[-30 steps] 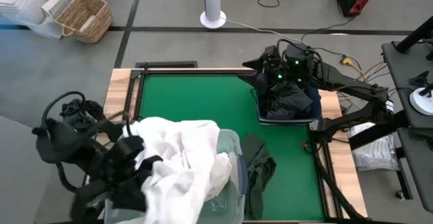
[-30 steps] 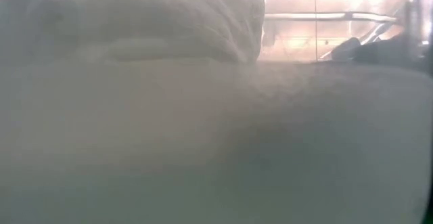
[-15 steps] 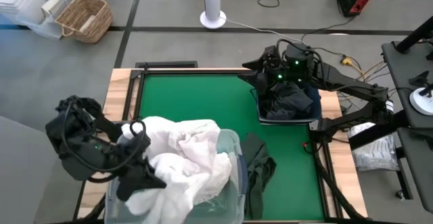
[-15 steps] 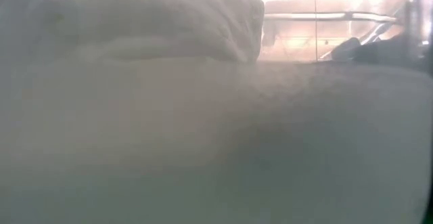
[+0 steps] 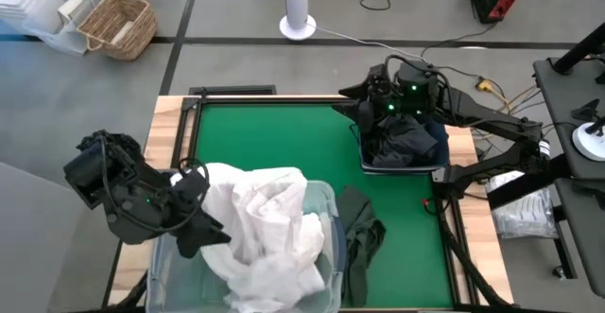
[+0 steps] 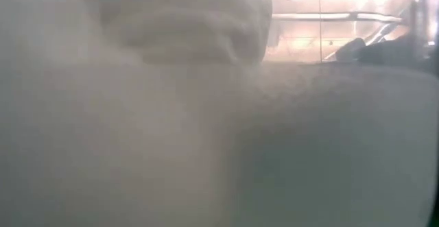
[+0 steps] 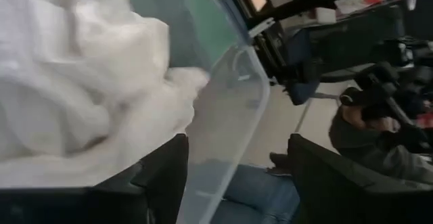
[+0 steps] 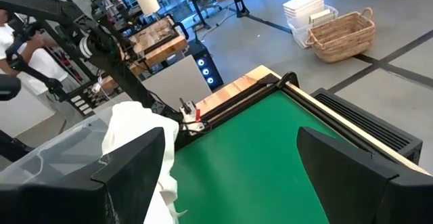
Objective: Sort clothes
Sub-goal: Put the white polo shirt into the transparent bin
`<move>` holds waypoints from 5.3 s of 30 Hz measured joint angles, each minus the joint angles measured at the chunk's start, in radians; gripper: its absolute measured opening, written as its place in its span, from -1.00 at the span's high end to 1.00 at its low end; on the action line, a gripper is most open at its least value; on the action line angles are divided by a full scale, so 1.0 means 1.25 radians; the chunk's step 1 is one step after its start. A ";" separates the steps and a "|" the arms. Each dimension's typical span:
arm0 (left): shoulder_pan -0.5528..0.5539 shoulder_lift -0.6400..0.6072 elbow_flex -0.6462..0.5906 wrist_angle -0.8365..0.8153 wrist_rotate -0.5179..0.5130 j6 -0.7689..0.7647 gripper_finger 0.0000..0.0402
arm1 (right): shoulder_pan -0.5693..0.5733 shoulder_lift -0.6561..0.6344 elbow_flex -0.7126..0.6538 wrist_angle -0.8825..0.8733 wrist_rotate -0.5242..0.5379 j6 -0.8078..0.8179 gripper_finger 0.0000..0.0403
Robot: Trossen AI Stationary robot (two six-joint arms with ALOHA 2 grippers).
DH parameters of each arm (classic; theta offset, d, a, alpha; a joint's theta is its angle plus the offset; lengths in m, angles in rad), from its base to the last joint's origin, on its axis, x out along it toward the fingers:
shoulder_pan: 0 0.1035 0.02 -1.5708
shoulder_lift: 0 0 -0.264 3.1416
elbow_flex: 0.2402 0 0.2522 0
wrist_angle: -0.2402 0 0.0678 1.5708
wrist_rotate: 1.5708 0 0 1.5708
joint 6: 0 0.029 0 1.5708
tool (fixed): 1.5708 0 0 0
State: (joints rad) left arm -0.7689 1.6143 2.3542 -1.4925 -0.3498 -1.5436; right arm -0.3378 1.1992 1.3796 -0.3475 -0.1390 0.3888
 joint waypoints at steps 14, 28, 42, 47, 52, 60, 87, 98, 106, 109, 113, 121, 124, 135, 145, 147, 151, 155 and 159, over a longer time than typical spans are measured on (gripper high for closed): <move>0.137 -0.016 -0.006 -0.063 -0.021 0.392 -0.16 | 0.000 0.000 0.000 -0.019 0.000 0.004 -0.58; 0.239 -0.024 -0.156 -0.063 -0.056 0.923 -0.16 | 0.000 0.000 0.000 -0.019 0.000 0.016 -0.59; 0.303 -0.195 -0.566 0.022 0.023 0.843 -0.16 | 0.000 0.000 0.000 -0.040 0.000 0.016 -0.63; 0.303 -0.255 -0.659 0.082 0.026 0.809 -0.13 | 0.000 0.000 0.000 -0.052 0.000 0.016 -0.61; 0.303 -0.284 -0.702 0.135 0.029 0.802 0.02 | 0.000 0.000 0.000 -0.052 0.000 0.016 -0.56; 0.303 -0.288 -0.706 0.142 0.015 0.814 0.40 | 0.000 0.000 0.000 -0.052 0.001 0.016 -0.54; 0.302 -0.287 -0.612 0.132 -0.004 0.800 1.00 | 0.000 0.000 0.000 -0.054 0.007 0.016 -0.53; 0.292 -0.204 -0.374 0.004 -0.005 0.809 1.00 | 0.000 0.000 0.000 -0.054 0.007 0.019 -0.53; 0.239 -0.081 -0.118 -0.063 0.013 0.845 1.00 | 0.000 0.000 0.000 -0.054 0.008 0.026 -0.49; 0.219 -0.051 -0.040 -0.063 0.015 0.845 1.00 | 0.000 0.000 0.000 -0.054 0.008 0.027 -0.51; 0.185 -0.043 -0.010 -0.041 0.024 0.845 1.00 | 0.000 0.000 0.000 -0.054 0.008 0.031 -0.55; 0.093 -0.041 -0.018 -0.043 0.126 0.765 1.00 | 0.000 0.000 0.000 -0.054 0.007 0.032 -0.51; 0.059 -0.038 -0.020 -0.003 0.137 0.742 1.00 | 0.000 0.000 0.000 -0.054 0.007 0.033 -0.49; -0.047 -0.036 -0.020 0.207 0.204 0.639 1.00 | 0.000 0.000 0.000 -0.054 0.007 0.037 -0.53; -0.077 0.028 -0.020 0.026 0.171 0.466 1.00 | 0.000 0.000 -0.001 -0.054 0.007 0.037 -0.49; -0.077 0.043 -0.020 -0.035 0.159 0.446 1.00 | 0.000 0.000 -0.001 -0.054 0.007 0.037 -0.48; -0.074 0.055 -0.024 -0.053 0.111 0.458 1.00 | 0.000 0.000 -0.001 -0.054 0.007 0.038 -0.46; -0.072 0.065 -0.034 -0.060 0.028 0.477 1.00 | 0.000 0.000 -0.001 -0.054 0.007 0.040 -0.49; -0.066 0.061 -0.074 -0.061 0.016 0.475 1.00 | 0.000 0.000 -0.001 -0.054 0.007 0.047 -0.52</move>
State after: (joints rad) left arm -0.8518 1.6909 2.2617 -1.5693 -0.3303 -0.9494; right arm -0.3378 1.1992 1.3785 -0.4149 -0.1304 0.4480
